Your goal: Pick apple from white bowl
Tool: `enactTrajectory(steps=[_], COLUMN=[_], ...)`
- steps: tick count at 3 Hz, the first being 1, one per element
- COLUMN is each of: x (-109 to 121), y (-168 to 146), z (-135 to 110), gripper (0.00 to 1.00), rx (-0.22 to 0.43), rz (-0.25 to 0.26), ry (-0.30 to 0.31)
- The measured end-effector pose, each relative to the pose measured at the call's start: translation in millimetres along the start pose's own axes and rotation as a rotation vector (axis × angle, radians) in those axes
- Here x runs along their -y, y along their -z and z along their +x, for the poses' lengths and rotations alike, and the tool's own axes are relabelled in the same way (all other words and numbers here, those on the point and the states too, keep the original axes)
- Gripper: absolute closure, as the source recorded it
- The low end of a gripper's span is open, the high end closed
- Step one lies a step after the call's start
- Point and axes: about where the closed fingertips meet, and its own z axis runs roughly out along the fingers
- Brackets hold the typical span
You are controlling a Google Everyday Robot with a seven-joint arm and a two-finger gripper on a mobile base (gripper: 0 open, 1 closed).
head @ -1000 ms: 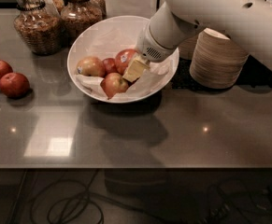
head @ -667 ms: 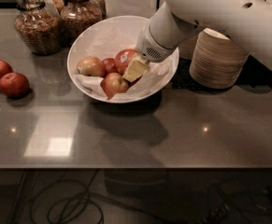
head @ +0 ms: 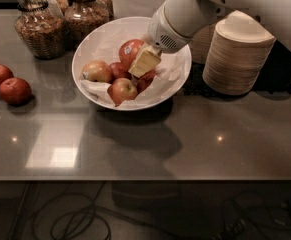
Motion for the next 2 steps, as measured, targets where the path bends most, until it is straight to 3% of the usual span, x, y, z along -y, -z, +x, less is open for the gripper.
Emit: enactTrajectory(steps=[1,2], x=[7.5,7.5], y=[31.4,31.4], z=[-24.0,-24.0], gripper=[1.0,1.0], rx=[0.074,0.074], rz=[0.008,0.008], ry=[0.042,0.042])
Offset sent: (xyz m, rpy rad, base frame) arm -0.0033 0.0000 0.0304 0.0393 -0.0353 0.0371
